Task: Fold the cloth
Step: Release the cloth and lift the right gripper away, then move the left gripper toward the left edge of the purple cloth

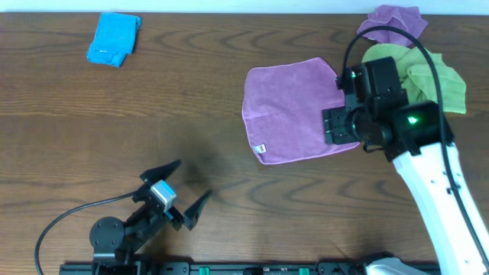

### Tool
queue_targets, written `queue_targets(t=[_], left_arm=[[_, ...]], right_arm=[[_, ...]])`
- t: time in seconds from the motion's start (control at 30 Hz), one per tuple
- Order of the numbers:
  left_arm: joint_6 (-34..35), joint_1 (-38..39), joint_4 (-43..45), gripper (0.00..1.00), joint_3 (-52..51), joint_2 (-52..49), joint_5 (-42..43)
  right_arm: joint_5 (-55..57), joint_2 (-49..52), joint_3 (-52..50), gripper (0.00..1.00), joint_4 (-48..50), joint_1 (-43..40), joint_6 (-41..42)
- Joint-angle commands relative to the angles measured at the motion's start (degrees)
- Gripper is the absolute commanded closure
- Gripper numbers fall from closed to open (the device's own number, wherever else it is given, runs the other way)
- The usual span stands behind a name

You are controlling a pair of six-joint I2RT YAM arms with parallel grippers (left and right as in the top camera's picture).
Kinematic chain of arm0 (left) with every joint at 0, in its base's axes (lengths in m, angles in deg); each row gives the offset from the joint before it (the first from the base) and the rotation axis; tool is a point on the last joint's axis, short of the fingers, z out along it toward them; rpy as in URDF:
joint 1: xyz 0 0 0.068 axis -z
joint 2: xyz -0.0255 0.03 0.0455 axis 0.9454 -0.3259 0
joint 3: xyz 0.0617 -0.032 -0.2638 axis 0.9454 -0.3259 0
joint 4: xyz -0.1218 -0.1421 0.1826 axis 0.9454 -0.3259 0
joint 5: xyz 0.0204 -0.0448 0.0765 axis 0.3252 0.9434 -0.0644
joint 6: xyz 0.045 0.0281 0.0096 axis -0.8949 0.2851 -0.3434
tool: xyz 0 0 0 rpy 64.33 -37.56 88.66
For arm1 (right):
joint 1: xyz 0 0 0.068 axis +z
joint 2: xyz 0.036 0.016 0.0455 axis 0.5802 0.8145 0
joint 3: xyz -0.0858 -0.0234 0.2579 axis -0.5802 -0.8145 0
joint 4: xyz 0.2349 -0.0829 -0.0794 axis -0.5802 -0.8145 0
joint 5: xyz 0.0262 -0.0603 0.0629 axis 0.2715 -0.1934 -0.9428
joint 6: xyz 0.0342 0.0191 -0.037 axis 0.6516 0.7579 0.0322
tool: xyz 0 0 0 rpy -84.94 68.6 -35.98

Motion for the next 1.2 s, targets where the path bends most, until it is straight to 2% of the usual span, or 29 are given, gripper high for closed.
queue_targets(t=[0.0, 0.07, 0.2, 0.4, 0.5, 0.67, 0.8, 0.97, 1.17], left_arm=[[2.5, -0.1, 1.3, 0.05, -0.4, 0.3, 8.7], [2.8, -0.1, 3.7, 0.05, -0.5, 0.3, 8.7], [9.6, -0.1, 7.5, 0.05, -0.5, 0.3, 8.0], [19.4, -0.1, 9.2, 0.05, -0.5, -1.9, -10.1], [20.9, 0.0, 13.3, 0.05, -0.5, -6.3, -12.4], [21.1, 1.2, 20.5, 0.05, 0.7, -22.1, -16.0], [17.0, 2.6, 22.8, 0.05, 6.6, -38.8, -16.0], [13.2, 6.3, 22.8, 0.05, 21.7, -64.9, -16.0], [13.2, 11.6, 22.8, 0.05, 41.0, -86.7, -16.0]], right_arm=[[-5.6, -1.9, 0.3, 0.01, -0.6, 0.4, -0.6], [-9.2, -2.4, 0.3, 0.01, -0.6, 0.4, -0.6], [-15.5, -2.5, 0.3, 0.01, -0.7, 0.4, -0.9], [-13.5, -2.5, 0.3, 0.01, -0.7, 0.4, -4.6], [-8.8, -2.5, 0.3, 0.01, -0.1, 0.4, -4.6], [-5.6, -2.5, 0.3, 0.01, 2.4, 0.4, -4.6], [-2.8, -2.5, 0.3, 0.01, 4.5, 0.3, -3.9], [-1.4, -2.5, 0.3, 0.01, 5.2, -0.5, -3.8], [-1.4, -2.5, 0.3, 0.01, 5.2, -1.1, -3.8]])
